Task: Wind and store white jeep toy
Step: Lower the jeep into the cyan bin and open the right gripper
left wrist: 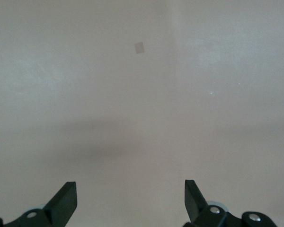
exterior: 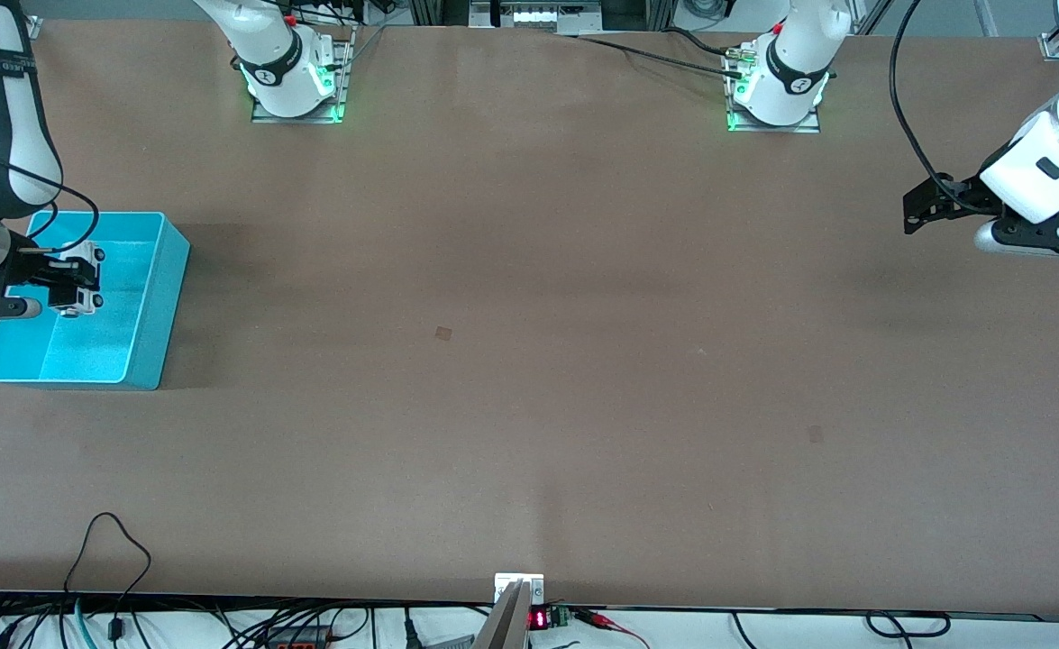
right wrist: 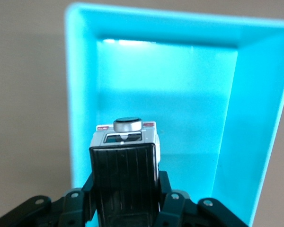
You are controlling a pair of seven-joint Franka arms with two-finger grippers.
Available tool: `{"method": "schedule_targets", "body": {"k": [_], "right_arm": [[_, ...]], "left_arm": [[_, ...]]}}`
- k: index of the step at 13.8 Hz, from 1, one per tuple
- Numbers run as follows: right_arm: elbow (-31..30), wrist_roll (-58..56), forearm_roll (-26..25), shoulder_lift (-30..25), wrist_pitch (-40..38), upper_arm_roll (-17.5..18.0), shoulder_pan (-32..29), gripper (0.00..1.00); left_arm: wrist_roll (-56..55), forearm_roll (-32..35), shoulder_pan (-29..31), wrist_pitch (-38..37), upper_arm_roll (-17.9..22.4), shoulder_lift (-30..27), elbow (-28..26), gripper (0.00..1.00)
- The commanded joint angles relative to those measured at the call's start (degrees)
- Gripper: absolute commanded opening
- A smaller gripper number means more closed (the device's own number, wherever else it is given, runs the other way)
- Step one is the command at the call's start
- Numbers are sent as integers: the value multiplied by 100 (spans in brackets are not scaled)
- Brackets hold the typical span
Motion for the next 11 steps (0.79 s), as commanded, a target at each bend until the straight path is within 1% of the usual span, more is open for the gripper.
{"method": "schedule_targets", "body": {"k": [1,2,4,7,9,10,11], "right_arm": [[-646,81,-114,64,929,98,-325,0],[-797,64,-114,186,1264,106,-473,0],[-904,-23,-114,423,1635,106,-579,0],[-921,-33,-106,696,1847,115,-694,0],[-948,-24,-106,697,1795,106,-685,0],[-948,-24,-106,680,1743,115,-685,15],[-939,-24,-106,671,1716,106,-677,43]], "left_arm": [[104,128,-38,-103,38,-73,25,100],[104,128,-38,-103,38,-73,25,100],[95,128,-38,-103,38,-73,25,100],[104,128,-38,-103,38,-73,25,100],[104,128,-38,-103,38,-73,25,100],[104,137,-38,-103,38,-73,25,100],[104,137,-38,-103,38,-73,25,100]]}}
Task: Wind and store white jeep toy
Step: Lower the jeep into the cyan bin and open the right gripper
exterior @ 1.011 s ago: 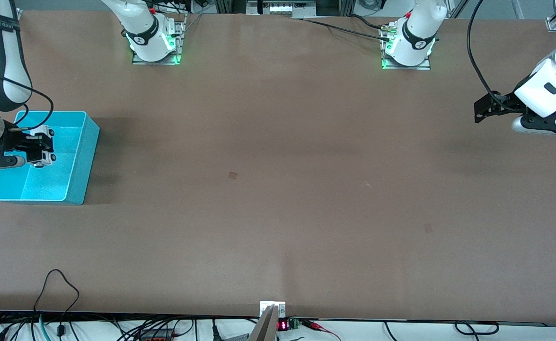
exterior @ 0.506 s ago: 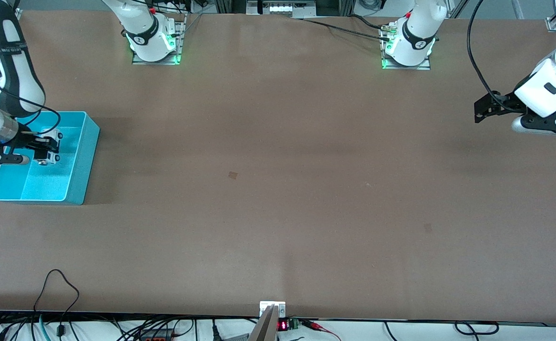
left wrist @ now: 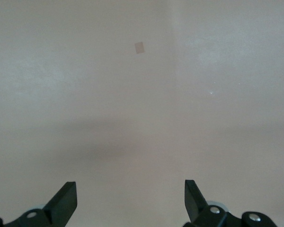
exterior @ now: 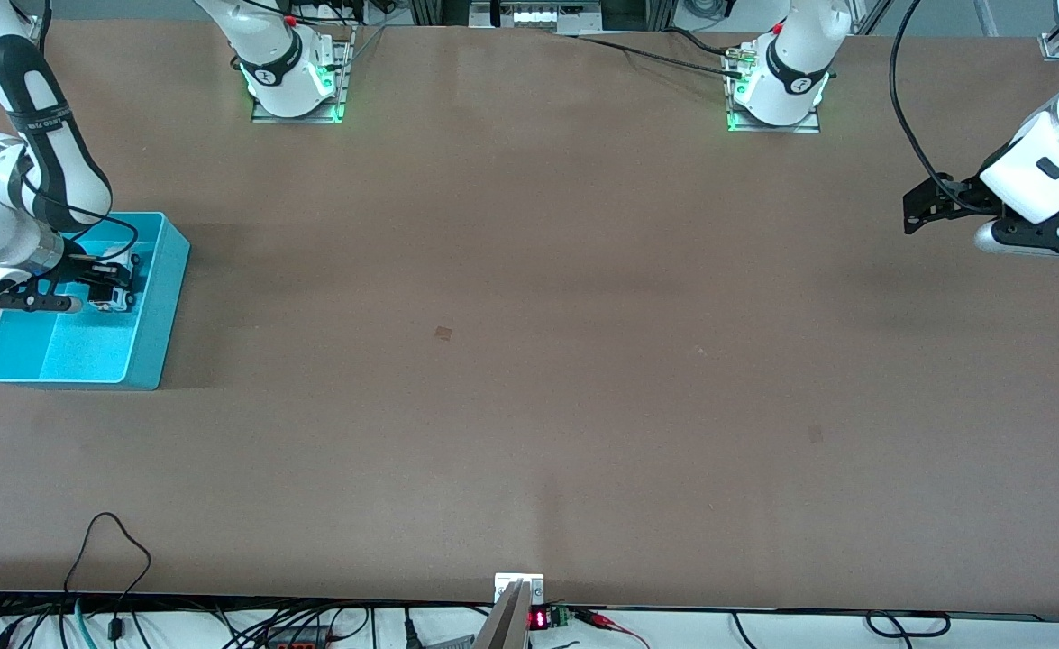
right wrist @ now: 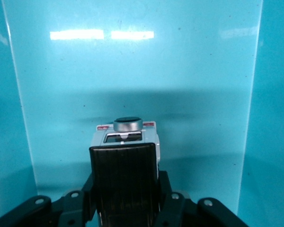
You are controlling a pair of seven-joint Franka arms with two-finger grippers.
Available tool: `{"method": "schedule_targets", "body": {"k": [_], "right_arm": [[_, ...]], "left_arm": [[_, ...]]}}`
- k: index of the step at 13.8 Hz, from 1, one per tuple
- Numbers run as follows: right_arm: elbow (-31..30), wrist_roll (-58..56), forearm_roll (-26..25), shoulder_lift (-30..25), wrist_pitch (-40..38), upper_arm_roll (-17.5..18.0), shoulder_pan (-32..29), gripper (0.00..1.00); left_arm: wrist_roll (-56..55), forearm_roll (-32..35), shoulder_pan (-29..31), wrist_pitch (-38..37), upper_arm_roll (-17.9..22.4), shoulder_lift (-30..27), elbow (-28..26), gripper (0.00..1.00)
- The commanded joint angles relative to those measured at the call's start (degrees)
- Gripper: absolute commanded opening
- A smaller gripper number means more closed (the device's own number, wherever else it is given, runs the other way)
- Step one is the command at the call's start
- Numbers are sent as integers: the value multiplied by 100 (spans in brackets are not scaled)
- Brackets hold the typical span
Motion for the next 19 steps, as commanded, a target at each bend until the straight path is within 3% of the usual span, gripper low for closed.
{"method": "schedule_targets", "body": {"k": [1,2,8,14,16,19], "right_arm": [[-53,-18,-76,-154,-53,105,-95,82],[-44,-26,-76,-163,-53,105,-94,100],[253,-324,-85,-531,-105,220,125,100],[1781,-634,3,-989,-2344,264,923,100],[2230,-537,134,-998,-2871,264,1162,100],[2452,-405,302,-1120,-3015,272,1390,100]], "left_arm": [[104,137,-38,-101,38,-73,25,100],[104,128,-38,-101,38,-73,25,100],[139,137,-30,-101,82,-64,25,100],[148,137,23,-110,91,-64,25,100],[156,137,23,-127,47,-73,16,100],[165,137,23,-128,38,-64,25,100]]}}
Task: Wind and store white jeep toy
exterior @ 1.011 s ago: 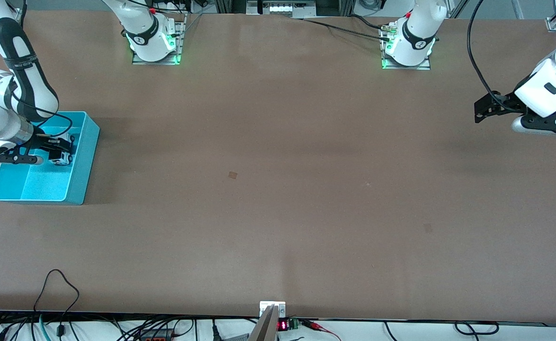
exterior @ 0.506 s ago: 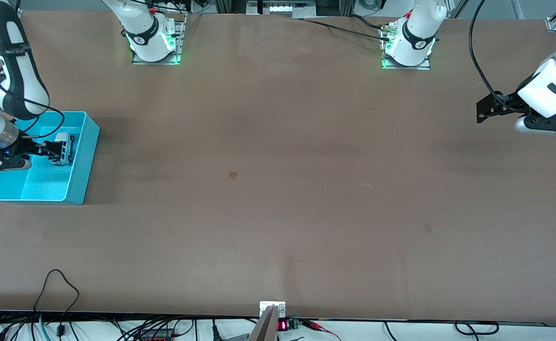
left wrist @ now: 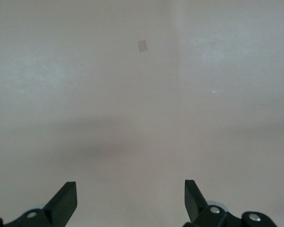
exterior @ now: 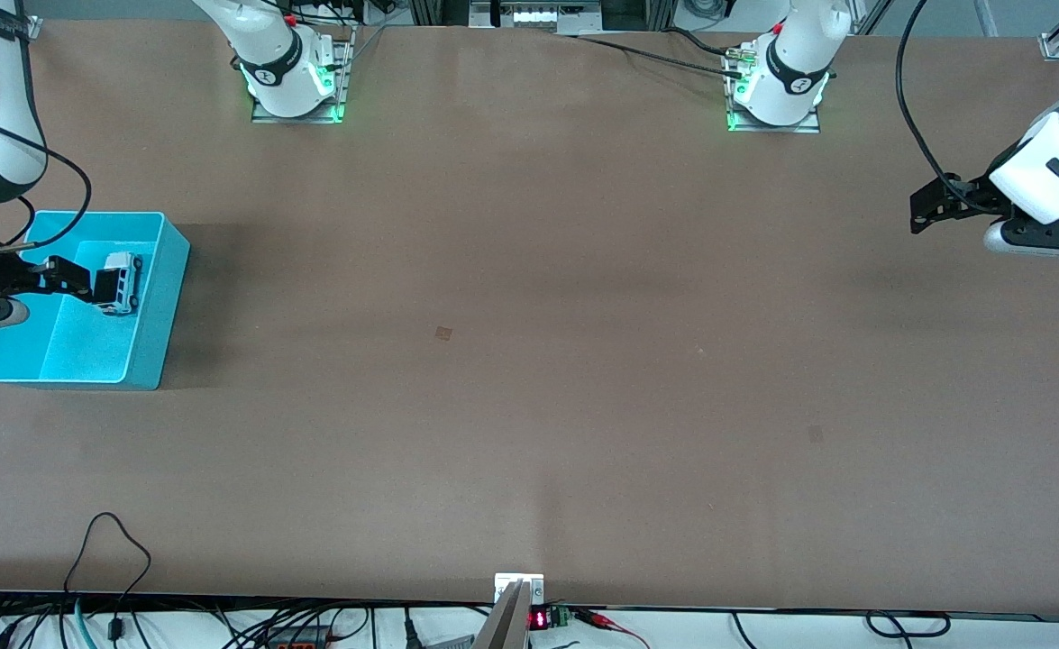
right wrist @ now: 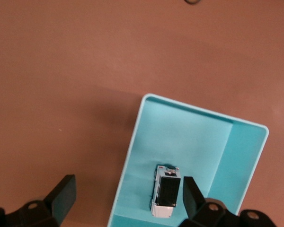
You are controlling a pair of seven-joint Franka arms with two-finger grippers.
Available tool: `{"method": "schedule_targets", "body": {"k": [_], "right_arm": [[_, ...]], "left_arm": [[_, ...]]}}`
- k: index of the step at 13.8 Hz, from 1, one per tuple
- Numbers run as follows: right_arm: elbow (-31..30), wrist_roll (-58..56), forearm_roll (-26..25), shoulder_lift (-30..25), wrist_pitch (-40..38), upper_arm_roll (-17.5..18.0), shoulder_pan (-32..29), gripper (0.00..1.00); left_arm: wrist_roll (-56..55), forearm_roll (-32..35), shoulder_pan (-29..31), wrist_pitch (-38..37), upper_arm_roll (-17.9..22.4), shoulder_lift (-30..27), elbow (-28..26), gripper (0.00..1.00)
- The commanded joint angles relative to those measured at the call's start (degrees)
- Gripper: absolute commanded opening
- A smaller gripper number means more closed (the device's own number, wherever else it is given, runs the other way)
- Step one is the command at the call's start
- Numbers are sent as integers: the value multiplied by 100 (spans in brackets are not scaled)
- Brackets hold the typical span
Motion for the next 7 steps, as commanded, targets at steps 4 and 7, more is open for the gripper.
{"method": "schedule_targets", "body": {"k": [4,7], "right_arm": [[189,661,164,-354,-399,-33,502,100],[416,918,419,-522,-811,-16,651,100]], "left_arm": [[104,133,-1,-107,-13,-64,25,100],[113,133,-1,-107,22,-64,25,100]]}}
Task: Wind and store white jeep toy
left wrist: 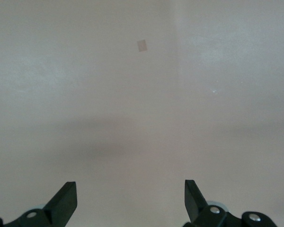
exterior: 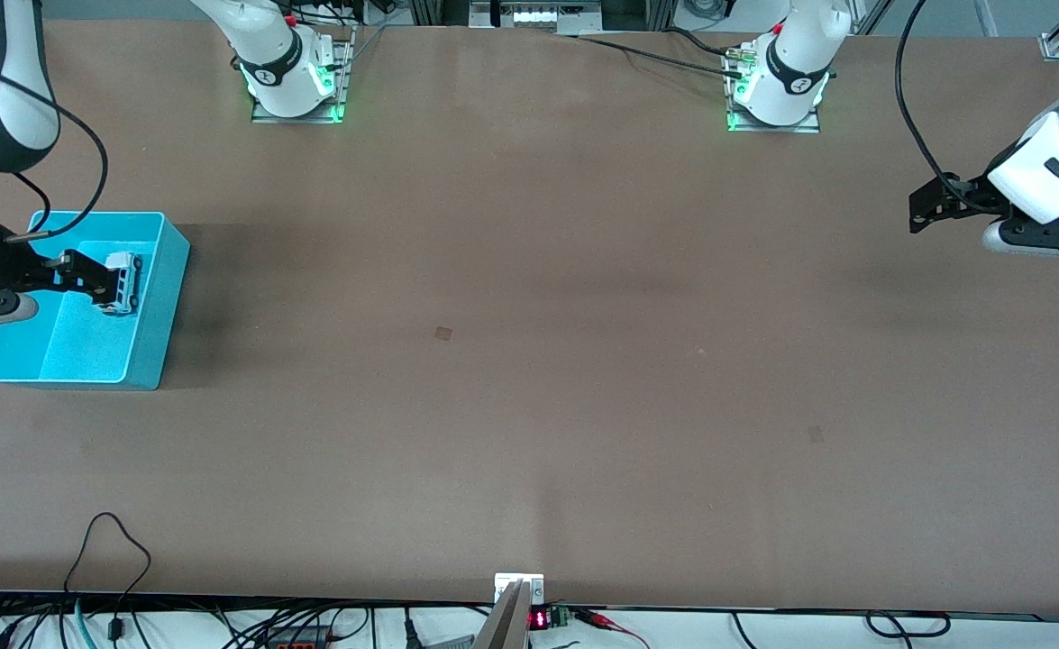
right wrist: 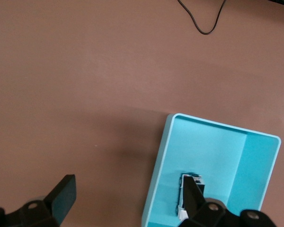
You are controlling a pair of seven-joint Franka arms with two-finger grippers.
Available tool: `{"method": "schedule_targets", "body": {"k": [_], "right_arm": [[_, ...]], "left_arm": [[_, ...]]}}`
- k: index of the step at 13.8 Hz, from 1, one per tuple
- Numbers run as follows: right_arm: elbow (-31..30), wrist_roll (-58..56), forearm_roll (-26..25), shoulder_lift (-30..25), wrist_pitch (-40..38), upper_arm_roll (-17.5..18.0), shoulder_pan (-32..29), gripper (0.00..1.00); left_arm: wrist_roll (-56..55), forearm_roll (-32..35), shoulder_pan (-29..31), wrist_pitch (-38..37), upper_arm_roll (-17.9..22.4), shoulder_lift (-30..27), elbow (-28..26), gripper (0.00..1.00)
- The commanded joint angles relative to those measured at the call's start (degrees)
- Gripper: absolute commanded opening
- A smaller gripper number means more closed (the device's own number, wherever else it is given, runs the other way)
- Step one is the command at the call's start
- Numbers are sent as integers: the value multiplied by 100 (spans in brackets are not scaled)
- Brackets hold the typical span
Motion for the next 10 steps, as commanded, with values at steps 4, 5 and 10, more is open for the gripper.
{"method": "schedule_targets", "body": {"k": [4,5,10], "right_arm": [[694,1202,355,-133,-973,-47,430,100],[773,1212,355,-124,-1018,-38,430,100],[1081,1221,355,-133,-1290,-38,623,100]], "left_arm": [[105,133,-2,-101,-9,-65,25,100],[105,133,-2,-101,-9,-65,25,100],[96,177,-55,-92,-35,-56,95,100]]}}
